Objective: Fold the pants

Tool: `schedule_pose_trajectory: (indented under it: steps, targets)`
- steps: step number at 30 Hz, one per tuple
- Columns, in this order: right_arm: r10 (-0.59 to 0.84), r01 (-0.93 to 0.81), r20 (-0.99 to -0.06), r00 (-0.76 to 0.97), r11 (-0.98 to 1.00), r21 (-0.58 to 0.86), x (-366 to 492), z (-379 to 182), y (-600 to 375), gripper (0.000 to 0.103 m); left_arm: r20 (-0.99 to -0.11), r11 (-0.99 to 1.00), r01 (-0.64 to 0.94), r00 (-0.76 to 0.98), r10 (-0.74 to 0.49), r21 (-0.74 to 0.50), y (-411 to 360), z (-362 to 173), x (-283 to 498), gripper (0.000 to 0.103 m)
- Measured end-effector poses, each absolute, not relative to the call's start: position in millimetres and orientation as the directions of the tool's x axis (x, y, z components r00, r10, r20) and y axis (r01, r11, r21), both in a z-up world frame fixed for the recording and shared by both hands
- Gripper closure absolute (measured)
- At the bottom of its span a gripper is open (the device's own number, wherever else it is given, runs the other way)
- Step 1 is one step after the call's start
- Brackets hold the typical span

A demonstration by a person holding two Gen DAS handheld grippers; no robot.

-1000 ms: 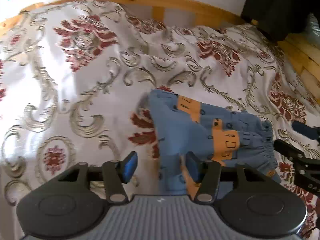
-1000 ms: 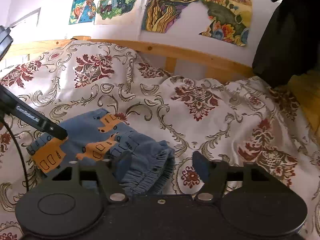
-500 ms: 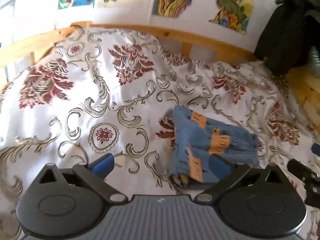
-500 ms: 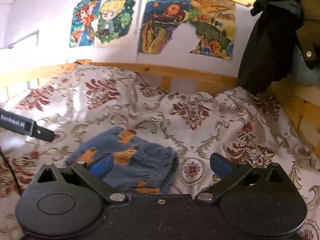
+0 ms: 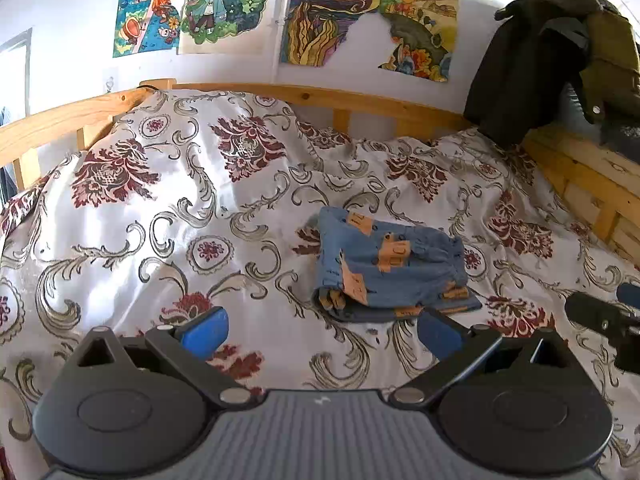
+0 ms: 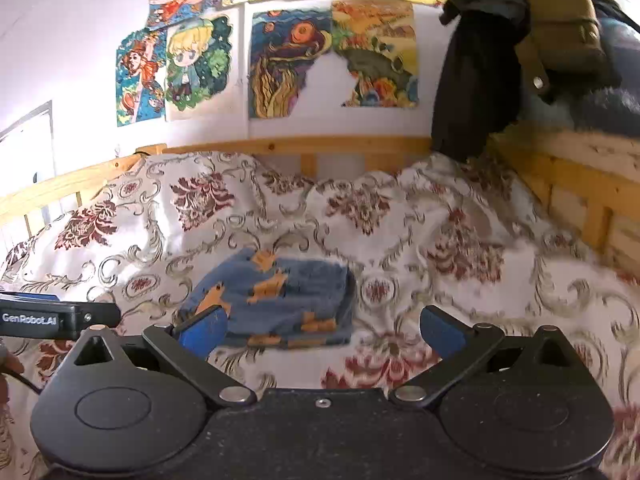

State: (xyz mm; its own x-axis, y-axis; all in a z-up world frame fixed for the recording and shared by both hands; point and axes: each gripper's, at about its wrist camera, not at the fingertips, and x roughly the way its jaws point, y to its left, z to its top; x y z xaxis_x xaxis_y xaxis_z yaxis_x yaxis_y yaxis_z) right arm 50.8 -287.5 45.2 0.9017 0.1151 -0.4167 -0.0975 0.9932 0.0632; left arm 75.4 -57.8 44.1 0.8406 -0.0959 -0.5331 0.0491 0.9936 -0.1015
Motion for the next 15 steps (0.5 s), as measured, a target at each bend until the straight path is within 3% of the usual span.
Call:
schedule_pose_trajectory:
  steps: [15]
  targets:
    - [0.116,-0.099,-0.464,0.878,0.993,0.060,36.5,34.0,-278.7,0.001,-0.560,0.994,0.039,0.824,-0.088,-0.099,-50.6,28.7,64.8,0.000]
